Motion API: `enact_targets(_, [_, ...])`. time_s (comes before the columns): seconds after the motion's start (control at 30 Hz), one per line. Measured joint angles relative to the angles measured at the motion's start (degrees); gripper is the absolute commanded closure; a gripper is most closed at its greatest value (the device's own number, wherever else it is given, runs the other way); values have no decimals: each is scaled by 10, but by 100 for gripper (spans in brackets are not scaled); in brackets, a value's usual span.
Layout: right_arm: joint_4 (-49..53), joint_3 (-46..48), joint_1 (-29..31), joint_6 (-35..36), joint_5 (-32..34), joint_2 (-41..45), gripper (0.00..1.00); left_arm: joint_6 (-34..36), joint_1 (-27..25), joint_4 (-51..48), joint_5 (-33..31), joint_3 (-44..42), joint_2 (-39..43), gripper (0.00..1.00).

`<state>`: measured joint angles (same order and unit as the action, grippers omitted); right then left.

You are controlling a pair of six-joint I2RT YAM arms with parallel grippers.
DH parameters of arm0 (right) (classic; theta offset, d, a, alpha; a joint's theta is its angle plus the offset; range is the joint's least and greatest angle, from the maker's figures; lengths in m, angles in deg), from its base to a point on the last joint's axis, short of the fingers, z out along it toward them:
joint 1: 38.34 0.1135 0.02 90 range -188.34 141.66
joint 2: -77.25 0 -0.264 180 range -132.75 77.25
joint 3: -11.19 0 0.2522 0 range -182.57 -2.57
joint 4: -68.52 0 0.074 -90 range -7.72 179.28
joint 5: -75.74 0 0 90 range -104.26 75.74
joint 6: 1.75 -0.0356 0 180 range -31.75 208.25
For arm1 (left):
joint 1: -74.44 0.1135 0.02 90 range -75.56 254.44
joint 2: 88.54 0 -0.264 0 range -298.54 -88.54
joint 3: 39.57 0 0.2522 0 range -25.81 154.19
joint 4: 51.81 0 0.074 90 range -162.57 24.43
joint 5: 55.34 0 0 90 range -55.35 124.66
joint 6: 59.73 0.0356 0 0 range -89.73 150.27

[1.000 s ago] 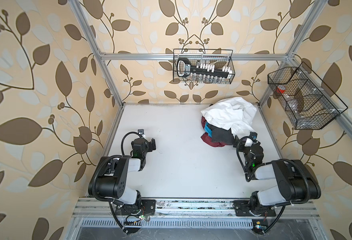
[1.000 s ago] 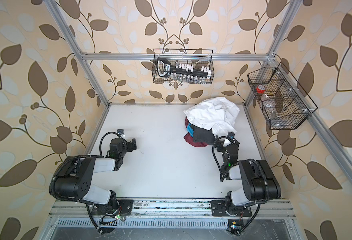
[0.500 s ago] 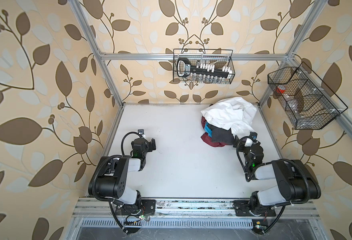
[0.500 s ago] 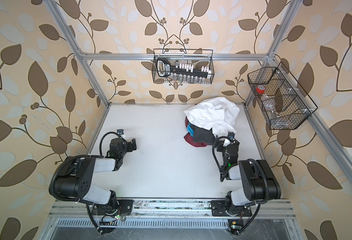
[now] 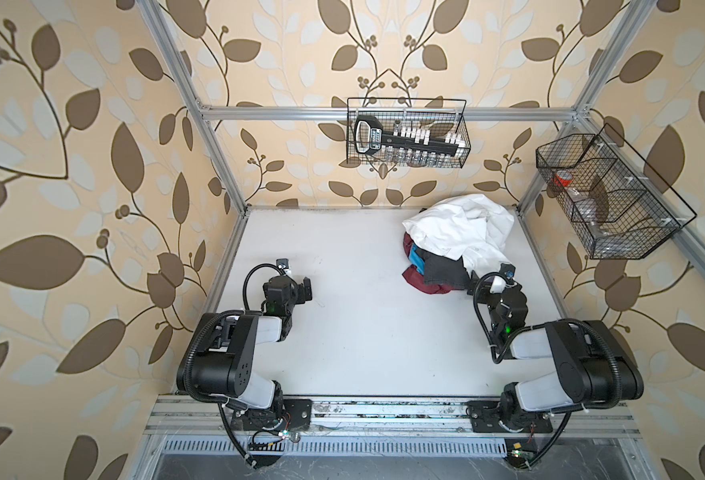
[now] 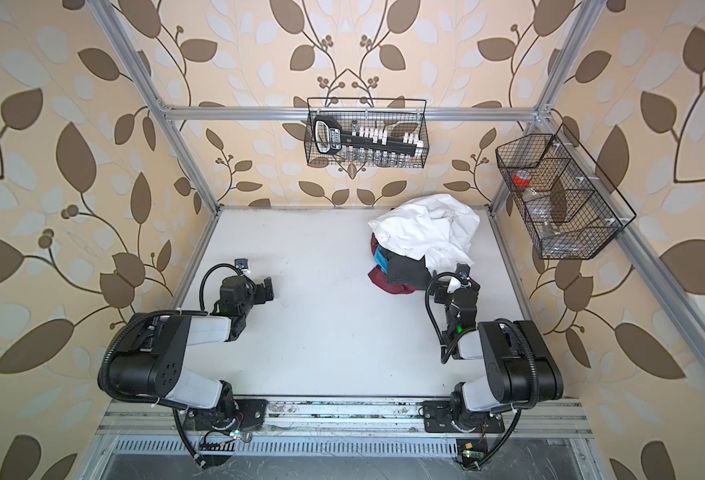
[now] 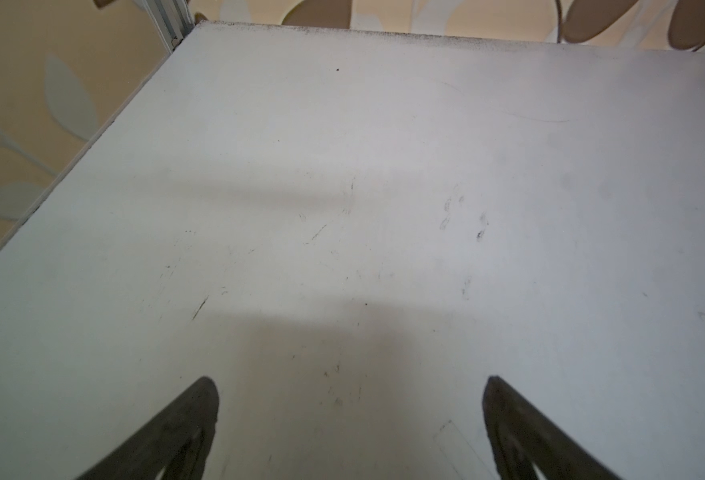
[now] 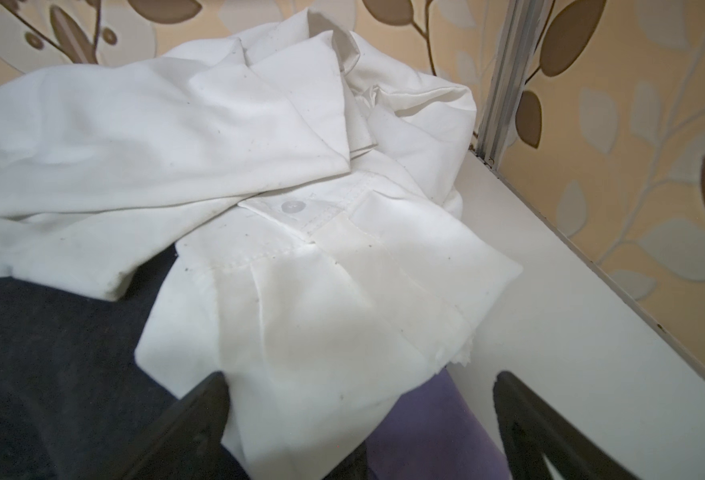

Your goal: Pick out a specific cloth from the pile

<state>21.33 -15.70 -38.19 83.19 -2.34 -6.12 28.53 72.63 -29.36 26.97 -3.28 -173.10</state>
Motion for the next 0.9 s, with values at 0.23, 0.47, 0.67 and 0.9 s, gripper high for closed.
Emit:
enact_targets(0.23, [186, -94, 7, -15, 23, 127, 0, -14, 0, -123, 41, 23, 186, 2])
enact_targets(0.47, [399, -210, 35, -30, 12, 168, 0, -41, -24, -204, 165, 30, 325, 1])
enact_targets(0.67, [536, -282, 107, -33, -34, 144, 1, -26, -92, -272, 275, 61, 302, 1])
enact_targets(0.9, [626, -300, 164, -46, -73, 76, 0, -12, -99, -300, 377, 85, 269, 1])
